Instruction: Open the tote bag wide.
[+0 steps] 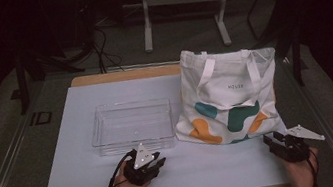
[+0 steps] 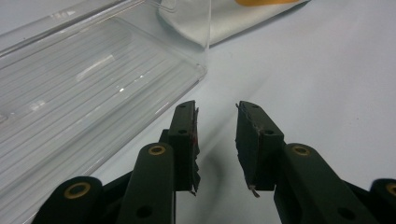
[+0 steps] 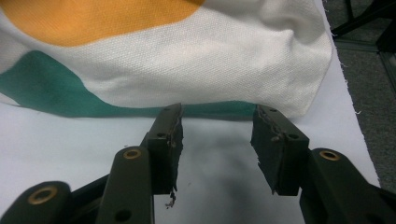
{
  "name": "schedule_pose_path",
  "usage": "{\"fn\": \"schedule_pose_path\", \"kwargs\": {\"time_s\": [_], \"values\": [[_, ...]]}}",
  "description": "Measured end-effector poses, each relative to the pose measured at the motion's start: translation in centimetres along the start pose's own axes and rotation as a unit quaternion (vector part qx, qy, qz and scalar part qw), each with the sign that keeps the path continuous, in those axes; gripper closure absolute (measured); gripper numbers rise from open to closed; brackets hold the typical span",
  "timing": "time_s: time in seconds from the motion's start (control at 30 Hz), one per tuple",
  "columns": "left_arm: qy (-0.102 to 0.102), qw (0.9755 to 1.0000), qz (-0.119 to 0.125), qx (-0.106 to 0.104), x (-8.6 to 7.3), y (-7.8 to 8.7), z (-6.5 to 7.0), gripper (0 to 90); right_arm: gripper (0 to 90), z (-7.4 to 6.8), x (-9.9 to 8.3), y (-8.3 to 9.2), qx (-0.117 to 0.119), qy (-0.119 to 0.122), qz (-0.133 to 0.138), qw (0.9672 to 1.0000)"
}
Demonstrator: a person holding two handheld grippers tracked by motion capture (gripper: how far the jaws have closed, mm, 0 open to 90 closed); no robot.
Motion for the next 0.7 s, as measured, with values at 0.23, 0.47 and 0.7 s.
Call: {"fn": "schedule_pose_path", "kwargs": {"time_s": [0.23, 0.47, 0.7], "values": [[0.004, 1.0, -0.001, -0.007, 0.1, 0.3, 0.0, 67.1, 53.5, -0.1, 0.4, 0.5, 0.006, -0.005, 0.005, 1.0], [-0.007, 0.9997, 0.007, -0.023, 0.8, 0.9, 0.8, 67.3, 54.0, -0.4, 0.8, 1.0, 0.013, -0.005, 0.009, 0.9999], [-0.017, 0.9992, 0.008, -0.035, 1.7, 1.3, 1.4, 67.3, 55.3, -0.7, 2.0, 2.3, 0.037, -0.015, 0.026, 0.9988]]}}
Point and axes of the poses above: each handheld gripper's, and its own axes: y roughly backward along the jaws, x roughly out of its top, z roughly to its right, the point moved 7 cm from there along -y, roughly forward along the jaws, and after that the axes turned 7 degrees about -x, right-handed, at the moved point
